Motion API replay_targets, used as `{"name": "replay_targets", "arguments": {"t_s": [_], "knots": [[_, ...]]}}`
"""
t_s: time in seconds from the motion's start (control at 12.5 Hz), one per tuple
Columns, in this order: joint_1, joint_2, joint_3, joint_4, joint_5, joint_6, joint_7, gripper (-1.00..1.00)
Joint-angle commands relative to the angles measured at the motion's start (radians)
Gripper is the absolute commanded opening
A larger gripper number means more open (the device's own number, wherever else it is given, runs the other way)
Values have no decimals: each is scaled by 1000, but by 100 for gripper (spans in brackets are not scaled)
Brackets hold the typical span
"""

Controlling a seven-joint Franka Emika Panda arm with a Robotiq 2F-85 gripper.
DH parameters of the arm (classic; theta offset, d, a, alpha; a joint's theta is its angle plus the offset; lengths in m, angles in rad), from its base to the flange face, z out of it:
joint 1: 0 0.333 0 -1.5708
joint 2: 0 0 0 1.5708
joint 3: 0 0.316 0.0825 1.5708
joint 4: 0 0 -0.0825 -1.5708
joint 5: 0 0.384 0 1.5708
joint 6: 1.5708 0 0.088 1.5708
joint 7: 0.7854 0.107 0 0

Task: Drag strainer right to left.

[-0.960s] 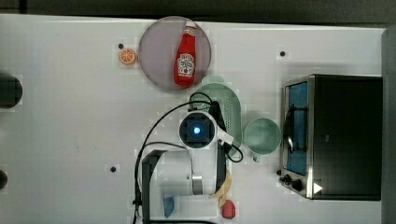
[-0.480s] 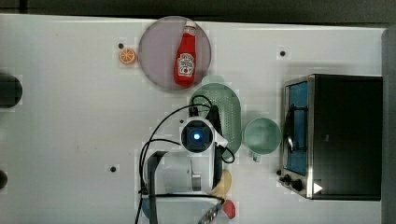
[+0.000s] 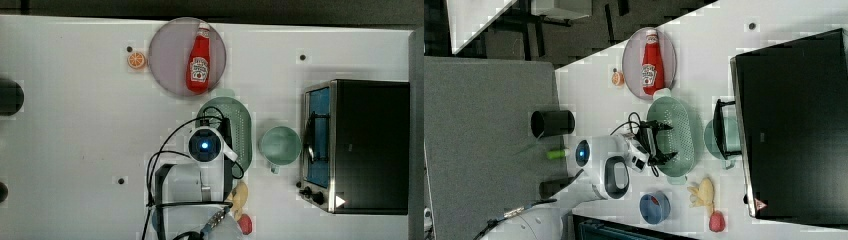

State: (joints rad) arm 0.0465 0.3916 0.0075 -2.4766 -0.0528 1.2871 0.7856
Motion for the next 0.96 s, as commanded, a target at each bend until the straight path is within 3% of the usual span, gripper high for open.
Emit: {"name": "replay_targets", "arguments": {"t_s": [0.08, 0.96], "knots": [[46, -12, 40, 2, 6, 20, 121, 100], [229, 47, 52, 130, 76, -111, 259, 100]]}}
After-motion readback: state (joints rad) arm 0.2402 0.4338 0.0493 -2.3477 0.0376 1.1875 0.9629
